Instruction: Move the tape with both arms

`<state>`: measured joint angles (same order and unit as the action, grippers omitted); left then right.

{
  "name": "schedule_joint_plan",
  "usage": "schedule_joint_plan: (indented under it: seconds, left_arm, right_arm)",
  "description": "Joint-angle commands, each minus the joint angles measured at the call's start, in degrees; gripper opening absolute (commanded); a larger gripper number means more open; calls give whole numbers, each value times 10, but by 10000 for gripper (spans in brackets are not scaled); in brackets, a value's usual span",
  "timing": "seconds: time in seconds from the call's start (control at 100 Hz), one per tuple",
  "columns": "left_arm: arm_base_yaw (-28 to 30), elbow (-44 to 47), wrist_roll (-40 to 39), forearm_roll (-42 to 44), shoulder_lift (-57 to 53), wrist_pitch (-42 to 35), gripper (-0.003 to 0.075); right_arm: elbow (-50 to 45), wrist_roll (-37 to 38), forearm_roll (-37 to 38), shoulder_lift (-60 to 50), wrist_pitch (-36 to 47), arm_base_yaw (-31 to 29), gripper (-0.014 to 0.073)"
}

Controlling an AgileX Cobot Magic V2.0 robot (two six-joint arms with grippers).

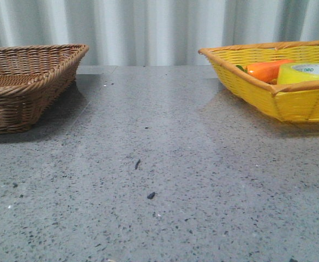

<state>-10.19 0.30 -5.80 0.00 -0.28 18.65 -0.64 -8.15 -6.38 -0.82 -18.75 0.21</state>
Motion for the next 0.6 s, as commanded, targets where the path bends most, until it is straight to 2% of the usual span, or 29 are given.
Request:
schedule_joint_plan:
  seconds: [0.0,0.59]
  left_arm:
    - [3,5,1,-8,-16,-38,-20]
    - [3,5,1,-8,-16,-38,-20]
  right_arm:
    - [-12,-6,7,-7,10,-4,-62]
    - [-12,-6,7,-7,10,-4,-62]
